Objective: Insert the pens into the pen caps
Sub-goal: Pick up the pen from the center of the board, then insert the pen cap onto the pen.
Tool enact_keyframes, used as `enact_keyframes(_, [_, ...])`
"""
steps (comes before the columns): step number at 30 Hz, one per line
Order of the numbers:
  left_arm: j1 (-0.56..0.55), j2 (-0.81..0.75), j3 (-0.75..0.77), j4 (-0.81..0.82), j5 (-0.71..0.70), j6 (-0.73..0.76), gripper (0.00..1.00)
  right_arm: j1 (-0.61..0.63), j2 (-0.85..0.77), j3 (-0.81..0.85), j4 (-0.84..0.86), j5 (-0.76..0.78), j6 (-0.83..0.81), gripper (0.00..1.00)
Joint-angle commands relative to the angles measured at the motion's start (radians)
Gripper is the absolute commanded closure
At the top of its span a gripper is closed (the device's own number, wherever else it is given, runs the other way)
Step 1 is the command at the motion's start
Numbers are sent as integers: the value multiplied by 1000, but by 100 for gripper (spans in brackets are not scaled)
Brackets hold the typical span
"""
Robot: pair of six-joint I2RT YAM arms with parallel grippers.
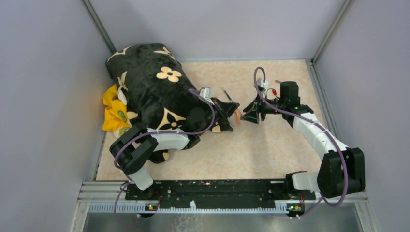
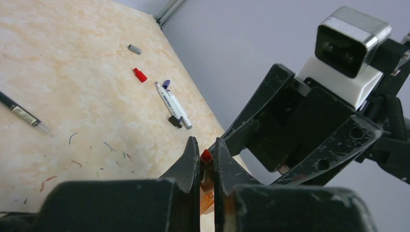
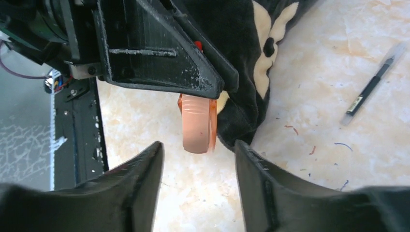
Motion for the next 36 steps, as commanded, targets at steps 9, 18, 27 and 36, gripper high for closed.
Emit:
enact_keyframes(9, [66, -128, -171, 304, 296, 186, 100, 5, -15, 9, -141, -166, -289, 17])
enact_keyframes(18, [74, -176, -184, 236, 300, 173, 100, 18, -10, -31, 66, -253, -35, 35])
enact_keyframes(27, [75, -147, -172, 231, 202, 21, 100, 53, 1, -47, 190, -254, 131, 66])
enact_keyframes(36, [75, -126, -177, 266, 178, -60, 100, 155, 51, -49, 267, -244, 232, 61])
